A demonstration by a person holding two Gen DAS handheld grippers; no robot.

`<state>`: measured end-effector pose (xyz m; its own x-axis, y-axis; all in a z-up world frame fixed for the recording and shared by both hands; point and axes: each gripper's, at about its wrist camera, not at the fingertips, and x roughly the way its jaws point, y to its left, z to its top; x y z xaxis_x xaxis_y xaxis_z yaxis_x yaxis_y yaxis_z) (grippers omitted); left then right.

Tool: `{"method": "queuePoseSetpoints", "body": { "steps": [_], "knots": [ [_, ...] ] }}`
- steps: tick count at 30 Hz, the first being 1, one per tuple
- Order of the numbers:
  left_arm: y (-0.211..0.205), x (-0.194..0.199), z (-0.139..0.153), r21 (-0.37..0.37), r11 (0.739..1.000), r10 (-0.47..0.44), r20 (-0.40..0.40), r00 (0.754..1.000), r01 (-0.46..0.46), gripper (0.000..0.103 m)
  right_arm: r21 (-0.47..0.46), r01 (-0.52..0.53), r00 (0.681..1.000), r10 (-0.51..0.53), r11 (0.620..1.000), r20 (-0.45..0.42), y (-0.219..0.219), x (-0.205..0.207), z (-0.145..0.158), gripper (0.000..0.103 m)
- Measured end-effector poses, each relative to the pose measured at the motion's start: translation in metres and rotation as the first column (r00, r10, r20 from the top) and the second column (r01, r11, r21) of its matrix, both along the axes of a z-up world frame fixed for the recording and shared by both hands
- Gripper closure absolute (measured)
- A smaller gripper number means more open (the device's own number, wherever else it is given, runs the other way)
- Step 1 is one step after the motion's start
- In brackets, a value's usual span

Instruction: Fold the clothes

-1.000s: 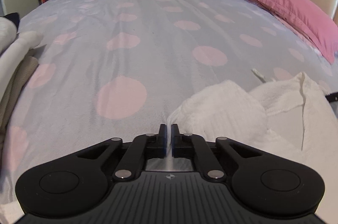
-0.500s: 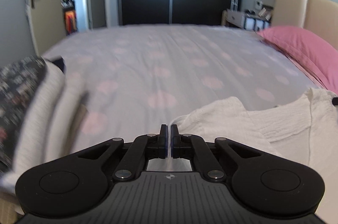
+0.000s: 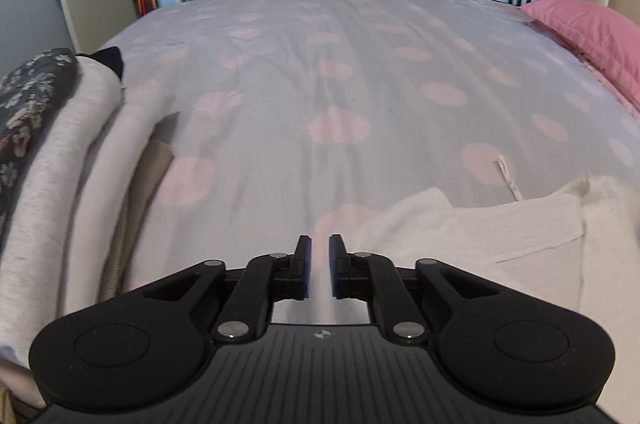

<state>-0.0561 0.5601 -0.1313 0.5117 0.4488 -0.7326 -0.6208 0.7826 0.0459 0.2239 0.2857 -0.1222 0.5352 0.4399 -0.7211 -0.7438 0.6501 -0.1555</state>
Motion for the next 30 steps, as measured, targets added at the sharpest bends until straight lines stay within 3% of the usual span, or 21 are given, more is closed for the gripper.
{"method": "queuePoseSetpoints", "body": {
  "steps": [10,17,21,26,30],
  "knots": [
    [0.008,-0.078,0.023,0.006,1.0,0.027,-0.092,0.995,-0.026,0.084,-0.033,0.086,0.996,-0.087,0.996,-0.023,-0.071,0.0,0.013,0.066],
    [-0.01,-0.147,0.047,-0.001,0.999,0.031,-0.114,0.993,-0.032,0.071,-0.03,0.135,0.987,-0.137,0.99,-0.09,-0.15,-0.034,0.022,0.061],
    [-0.036,-0.174,0.058,-0.022,1.0,-0.019,-0.092,0.996,0.017,0.053,-0.032,0.149,0.98,-0.151,0.988,-0.128,-0.191,-0.061,0.028,0.055],
    [-0.07,-0.187,0.047,-0.049,0.994,-0.1,-0.146,0.984,0.094,0.048,-0.03,0.208,0.967,-0.21,0.978,-0.145,-0.254,-0.08,0.034,0.046],
    [-0.081,-0.186,0.029,-0.059,0.995,-0.093,-0.197,0.976,0.083,0.047,0.002,0.284,0.943,-0.279,0.959,-0.183,-0.303,-0.084,0.032,0.045]
  ]
}}
